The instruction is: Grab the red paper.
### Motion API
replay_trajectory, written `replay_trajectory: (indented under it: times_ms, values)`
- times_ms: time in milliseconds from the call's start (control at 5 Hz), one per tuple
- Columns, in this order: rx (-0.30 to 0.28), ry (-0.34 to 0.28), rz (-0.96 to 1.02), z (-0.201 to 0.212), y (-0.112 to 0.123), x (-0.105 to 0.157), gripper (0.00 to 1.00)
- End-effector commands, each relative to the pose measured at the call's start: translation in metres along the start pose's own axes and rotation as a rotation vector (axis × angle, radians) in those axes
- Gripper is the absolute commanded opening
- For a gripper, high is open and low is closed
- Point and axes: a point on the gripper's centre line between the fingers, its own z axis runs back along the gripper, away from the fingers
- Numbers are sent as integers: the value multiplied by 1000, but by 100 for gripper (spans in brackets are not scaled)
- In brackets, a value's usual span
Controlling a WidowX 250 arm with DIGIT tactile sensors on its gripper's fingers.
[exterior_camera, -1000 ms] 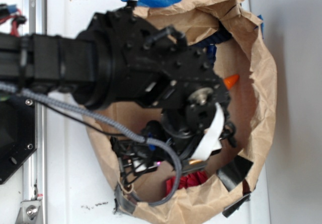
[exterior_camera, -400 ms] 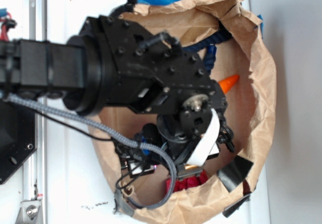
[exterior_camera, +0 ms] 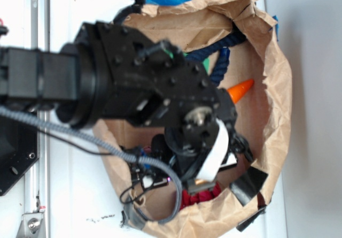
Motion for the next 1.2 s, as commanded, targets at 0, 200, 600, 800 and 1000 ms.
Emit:
replay_trajectory:
  times_ms: [0,200,600,800,1000]
  values:
    - [142,-28,-46,11,-5,21,100]
    - [149,-50,-26,12,3,14,100]
    - [122,-78,32,15,23,-5,100]
    - [60,-155,20,11,30,-8,100]
    - [-12,-169,-25,9,25,4,100]
